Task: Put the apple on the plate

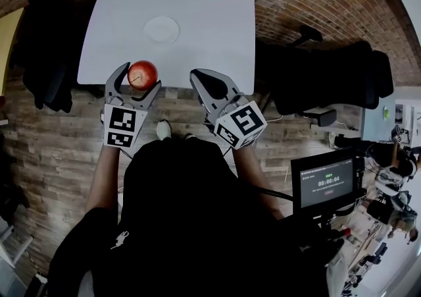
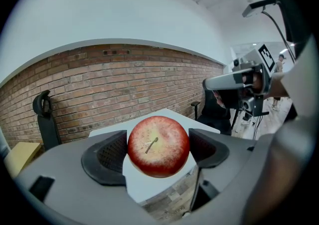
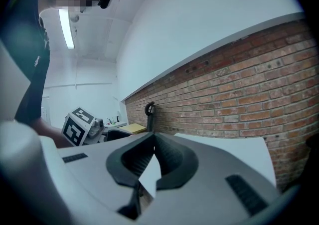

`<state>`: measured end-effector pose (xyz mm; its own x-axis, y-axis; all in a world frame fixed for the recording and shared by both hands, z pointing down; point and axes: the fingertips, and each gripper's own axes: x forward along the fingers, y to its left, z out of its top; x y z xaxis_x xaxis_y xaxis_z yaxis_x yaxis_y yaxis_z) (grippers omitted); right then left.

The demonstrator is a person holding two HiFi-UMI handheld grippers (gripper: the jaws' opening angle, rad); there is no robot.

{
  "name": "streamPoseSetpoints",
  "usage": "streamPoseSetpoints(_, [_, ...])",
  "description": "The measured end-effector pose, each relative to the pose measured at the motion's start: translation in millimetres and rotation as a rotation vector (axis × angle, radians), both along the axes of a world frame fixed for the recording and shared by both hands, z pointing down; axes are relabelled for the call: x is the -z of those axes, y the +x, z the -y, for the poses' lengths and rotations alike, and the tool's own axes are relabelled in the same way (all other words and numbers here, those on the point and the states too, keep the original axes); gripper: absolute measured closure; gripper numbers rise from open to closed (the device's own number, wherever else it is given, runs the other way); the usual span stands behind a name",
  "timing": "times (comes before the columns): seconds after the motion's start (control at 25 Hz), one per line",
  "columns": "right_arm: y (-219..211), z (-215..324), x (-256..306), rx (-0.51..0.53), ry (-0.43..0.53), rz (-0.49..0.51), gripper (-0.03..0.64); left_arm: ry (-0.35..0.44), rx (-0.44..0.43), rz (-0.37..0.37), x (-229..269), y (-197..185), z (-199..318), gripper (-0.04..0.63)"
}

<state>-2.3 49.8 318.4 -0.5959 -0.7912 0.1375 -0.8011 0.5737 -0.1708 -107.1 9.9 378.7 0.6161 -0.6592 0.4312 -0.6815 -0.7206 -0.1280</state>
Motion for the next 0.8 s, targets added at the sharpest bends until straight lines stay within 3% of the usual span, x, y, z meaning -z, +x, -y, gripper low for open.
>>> streamPoseSetpoints(0.48, [-17,22,2,-0.015,-0.011,-0.015,0.612,0.004,0.031,-0.009,0,-38,30,0.204])
streamPoseSetpoints(0.8, [-47,35,-1,0.028,-0.019,-0.036,0.612,-0.013,0.074,-0.02,-9,-74,34,0.204])
